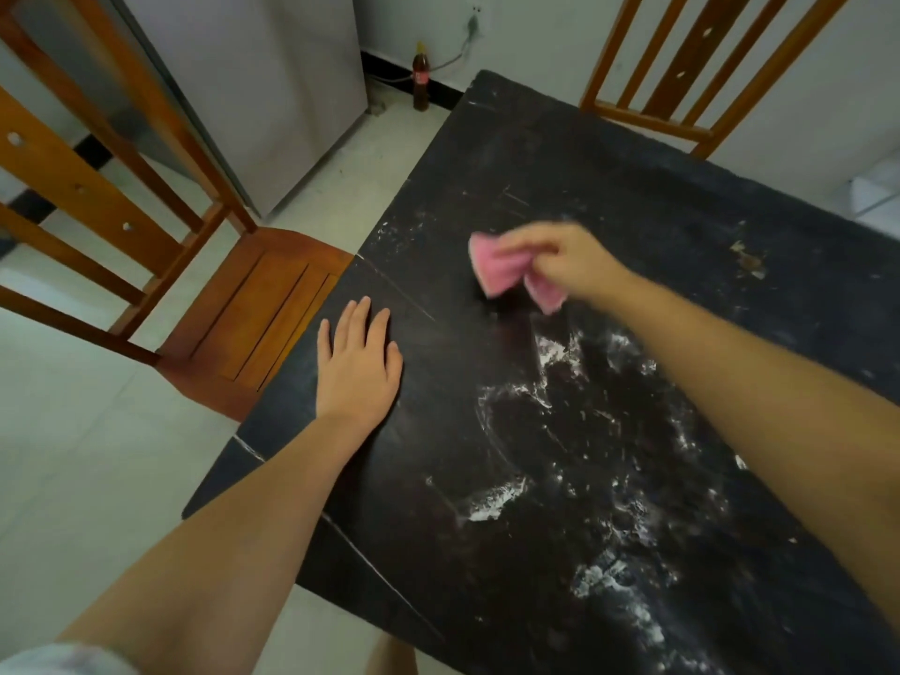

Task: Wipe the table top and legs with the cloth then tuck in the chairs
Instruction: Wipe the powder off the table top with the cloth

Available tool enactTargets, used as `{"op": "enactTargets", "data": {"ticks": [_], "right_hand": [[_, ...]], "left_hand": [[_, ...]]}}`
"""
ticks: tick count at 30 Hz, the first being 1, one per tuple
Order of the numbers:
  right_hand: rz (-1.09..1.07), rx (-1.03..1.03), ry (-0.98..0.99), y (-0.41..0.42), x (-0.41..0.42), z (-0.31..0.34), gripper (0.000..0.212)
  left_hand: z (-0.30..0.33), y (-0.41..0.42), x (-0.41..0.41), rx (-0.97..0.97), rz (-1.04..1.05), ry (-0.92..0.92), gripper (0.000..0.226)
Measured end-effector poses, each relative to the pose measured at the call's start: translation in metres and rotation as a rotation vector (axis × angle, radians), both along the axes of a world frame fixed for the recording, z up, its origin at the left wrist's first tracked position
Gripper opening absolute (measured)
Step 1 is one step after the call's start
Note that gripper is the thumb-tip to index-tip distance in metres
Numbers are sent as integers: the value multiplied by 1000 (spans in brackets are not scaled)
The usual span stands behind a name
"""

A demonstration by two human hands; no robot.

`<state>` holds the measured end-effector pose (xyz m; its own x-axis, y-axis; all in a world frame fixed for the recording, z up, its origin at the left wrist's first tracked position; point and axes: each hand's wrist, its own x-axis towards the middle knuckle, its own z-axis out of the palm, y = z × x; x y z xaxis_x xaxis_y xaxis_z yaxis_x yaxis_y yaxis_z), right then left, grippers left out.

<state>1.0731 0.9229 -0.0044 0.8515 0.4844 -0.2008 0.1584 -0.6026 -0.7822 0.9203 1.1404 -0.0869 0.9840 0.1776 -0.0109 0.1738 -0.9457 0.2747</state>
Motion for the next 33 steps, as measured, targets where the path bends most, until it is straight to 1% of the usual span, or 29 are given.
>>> {"op": "enactTargets", "data": {"ticks": [2, 3, 5, 6, 8, 10, 13, 15, 16, 18, 20, 21, 23, 25, 26, 28, 29, 30, 33], "right_hand": [[-91, -108, -98, -5, 29, -22, 54], [-86, -171, -141, -7, 29, -33, 52], [15, -244, -265, -7, 4, -56, 52], [88, -223, -320, -6, -18, -62, 53], [230, -149, -341, -7, -71, -65, 52], [322, -119, -300, -19, -122, -63, 50], [445, -142, -191, -38, -181, -59, 46], [522, -128, -123, -42, -188, -49, 45], [522, -117, -54, -41, -180, -36, 46], [426, -108, 79, -39, -145, -10, 49], [193, -23, 74, -41, -89, 6, 54], [75, -4, 39, -45, -56, 6, 57], [-52, -95, -37, -53, 1, -4, 55], [-80, -219, -85, -64, 34, -27, 52], [-67, -269, -97, -66, 34, -39, 51], [24, -315, -253, -68, 3, -60, 53], [91, -300, -327, -70, -25, -68, 57], [157, -267, -339, -73, -56, -73, 60], [294, -197, -167, -85, -154, -71, 59]], "left_hand": [[0, 0, 0, 0, 1, 0, 47], [0, 0, 1, 0, 2, -6, 46], [0, 0, 1, 0, -1, -14, 46], [0, 0, 0, -4, -2, -18, 46], [2, -1, 0, -11, 1, -16, 46], [6, -2, 1, -13, 5, 2, 46], [13, -9, 7, -18, 6, 29, 45], [16, -20, 13, -29, -23, 30, 44], [17, -26, 16, -43, -37, 26, 43], [16, -39, 23, -70, -54, 15, 41], [13, -51, 30, -82, -61, 3, 40], [10, -56, 33, -84, -60, -8, 40], [5, -63, 36, -68, -52, -27, 40], [1, -65, 36, -42, -43, -34, 41], [-1, -64, 36, -32, -40, -35, 41], [0, -62, 36, -20, -43, -36, 41], [1, -62, 36, -17, -48, -37, 41], [2, -63, 37, -14, -52, -37, 40], [4, -66, 37, -8, -41, -4, 41]]}}
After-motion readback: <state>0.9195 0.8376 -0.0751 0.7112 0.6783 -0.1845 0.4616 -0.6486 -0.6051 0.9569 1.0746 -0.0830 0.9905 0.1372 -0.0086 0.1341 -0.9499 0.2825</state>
